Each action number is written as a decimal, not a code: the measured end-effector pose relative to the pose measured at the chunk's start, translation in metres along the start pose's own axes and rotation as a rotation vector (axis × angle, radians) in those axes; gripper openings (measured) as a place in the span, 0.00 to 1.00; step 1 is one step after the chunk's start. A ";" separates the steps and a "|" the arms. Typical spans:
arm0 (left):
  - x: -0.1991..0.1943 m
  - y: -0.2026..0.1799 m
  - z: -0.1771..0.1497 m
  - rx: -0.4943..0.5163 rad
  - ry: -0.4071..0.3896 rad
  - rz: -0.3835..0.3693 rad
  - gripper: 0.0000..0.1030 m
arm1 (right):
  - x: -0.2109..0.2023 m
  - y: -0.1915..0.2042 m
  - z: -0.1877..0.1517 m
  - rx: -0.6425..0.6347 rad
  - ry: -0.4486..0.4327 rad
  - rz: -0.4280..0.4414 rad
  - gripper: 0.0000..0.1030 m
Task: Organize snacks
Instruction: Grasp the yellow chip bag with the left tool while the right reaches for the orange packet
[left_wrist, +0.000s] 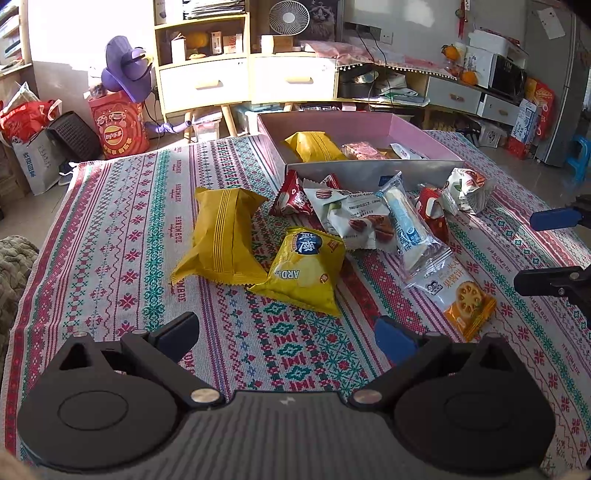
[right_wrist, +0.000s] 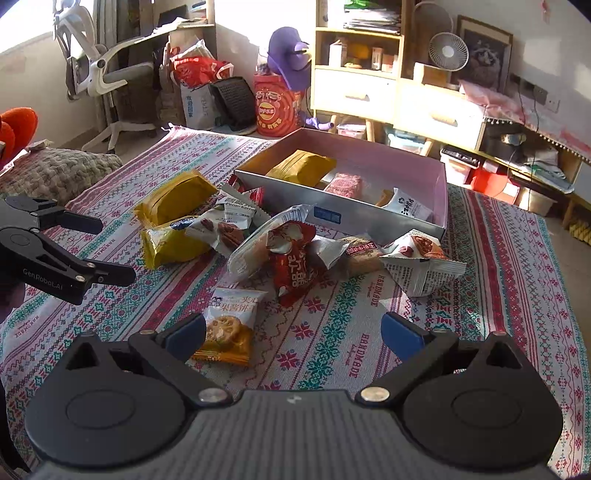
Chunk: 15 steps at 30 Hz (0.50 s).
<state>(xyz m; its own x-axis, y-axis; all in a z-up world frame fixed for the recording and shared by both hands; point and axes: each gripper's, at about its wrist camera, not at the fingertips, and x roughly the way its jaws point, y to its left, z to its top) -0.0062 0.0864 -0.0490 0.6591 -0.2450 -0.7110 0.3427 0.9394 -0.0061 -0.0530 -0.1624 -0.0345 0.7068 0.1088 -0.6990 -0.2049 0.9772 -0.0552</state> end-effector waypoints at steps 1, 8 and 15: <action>0.001 0.001 -0.003 0.000 -0.005 -0.011 1.00 | 0.001 0.003 -0.003 -0.015 0.000 0.006 0.98; 0.006 0.000 0.006 0.027 -0.063 -0.054 0.99 | 0.016 0.024 -0.014 -0.076 0.017 0.025 0.99; 0.022 -0.011 0.026 0.111 -0.061 -0.083 0.83 | 0.027 0.031 -0.021 -0.106 -0.004 0.052 0.99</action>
<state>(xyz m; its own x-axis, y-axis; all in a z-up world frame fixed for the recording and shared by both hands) 0.0221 0.0647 -0.0459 0.6637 -0.3381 -0.6672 0.4672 0.8840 0.0168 -0.0545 -0.1326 -0.0699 0.6958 0.1598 -0.7002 -0.3119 0.9454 -0.0942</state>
